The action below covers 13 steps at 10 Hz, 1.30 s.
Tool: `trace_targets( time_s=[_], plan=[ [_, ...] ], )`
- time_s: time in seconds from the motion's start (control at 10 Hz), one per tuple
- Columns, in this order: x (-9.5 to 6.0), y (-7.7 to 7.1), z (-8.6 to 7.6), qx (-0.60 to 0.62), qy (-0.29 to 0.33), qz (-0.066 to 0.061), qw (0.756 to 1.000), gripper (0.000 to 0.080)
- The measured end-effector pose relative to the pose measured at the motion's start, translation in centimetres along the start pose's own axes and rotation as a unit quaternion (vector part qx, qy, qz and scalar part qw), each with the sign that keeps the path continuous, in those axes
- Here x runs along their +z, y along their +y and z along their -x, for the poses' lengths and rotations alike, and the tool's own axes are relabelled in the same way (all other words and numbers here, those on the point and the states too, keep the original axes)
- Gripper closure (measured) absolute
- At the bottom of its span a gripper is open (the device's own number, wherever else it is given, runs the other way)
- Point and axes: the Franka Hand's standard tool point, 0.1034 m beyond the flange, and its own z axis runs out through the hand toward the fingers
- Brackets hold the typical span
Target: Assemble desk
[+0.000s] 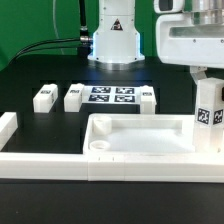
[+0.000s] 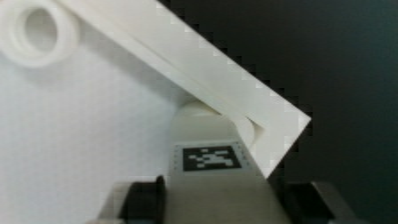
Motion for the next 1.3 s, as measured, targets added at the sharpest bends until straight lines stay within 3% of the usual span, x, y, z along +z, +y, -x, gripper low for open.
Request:
trace_targets(
  time_s=[0.3, 0.5, 0.6, 1.0, 1.3],
  plan=[
    [-0.04, -0.18, -0.26, 0.093, -0.004, -0.004, 0.996, 0.0508],
    [-0.01, -0.16, -0.26, 0.062, -0.004, -0.004, 0.998, 0.0244],
    [-0.13, -0.3, -0.32, 0.043, -0.003, -0.005, 0.999, 0.0179],
    [-0.11, -0.34, -0.34, -0.099, -0.002, -0.006, 0.995, 0.0151],
    [-0.08, -0.23, -0.53, -0.253, 0.004, 0.0, 0.967, 0.0151]
  ],
)
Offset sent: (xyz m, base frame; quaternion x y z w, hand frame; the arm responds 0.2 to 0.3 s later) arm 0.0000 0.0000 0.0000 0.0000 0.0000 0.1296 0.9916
